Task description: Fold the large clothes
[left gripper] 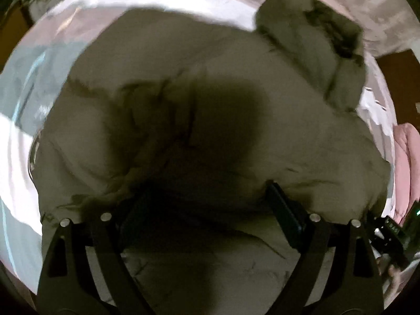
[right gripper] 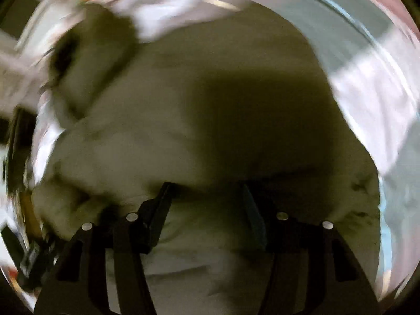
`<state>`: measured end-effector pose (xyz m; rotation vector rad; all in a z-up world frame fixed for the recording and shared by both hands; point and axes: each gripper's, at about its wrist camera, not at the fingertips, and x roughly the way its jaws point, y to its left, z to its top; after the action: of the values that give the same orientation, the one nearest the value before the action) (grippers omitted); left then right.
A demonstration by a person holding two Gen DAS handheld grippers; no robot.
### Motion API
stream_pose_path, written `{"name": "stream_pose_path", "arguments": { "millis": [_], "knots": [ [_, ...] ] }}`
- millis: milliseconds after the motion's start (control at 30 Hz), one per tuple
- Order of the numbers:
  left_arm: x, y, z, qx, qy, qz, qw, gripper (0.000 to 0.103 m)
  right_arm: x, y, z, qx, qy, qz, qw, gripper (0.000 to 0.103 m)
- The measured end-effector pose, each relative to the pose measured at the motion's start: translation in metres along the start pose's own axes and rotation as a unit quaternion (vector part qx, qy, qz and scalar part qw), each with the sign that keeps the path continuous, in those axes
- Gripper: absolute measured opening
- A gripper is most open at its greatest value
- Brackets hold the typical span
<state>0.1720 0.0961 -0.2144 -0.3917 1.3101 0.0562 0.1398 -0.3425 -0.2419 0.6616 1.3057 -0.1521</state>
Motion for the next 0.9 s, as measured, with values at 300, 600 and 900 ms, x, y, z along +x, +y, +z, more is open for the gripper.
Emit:
{"name": "stream_pose_path", "arguments": {
  "millis": [300,600,900],
  "knots": [
    [-0.042,-0.006,0.002,-0.007,-0.065,-0.029,0.9974,0.090,-0.030,0.011,0.007,0.004,0.001,0.013,1.000,0.061],
    [-0.004,0.027,-0.004,0.016,0.030,0.089,0.9954,0.097,-0.009,-0.033,-0.015,-0.002,0.029,-0.052,0.998,0.068],
    [-0.059,-0.028,-0.079,0.187,0.051,0.019,0.9808,0.097,-0.046,0.086,-0.138,-0.330,0.063,0.003,0.942,0.069]
  ]
}}
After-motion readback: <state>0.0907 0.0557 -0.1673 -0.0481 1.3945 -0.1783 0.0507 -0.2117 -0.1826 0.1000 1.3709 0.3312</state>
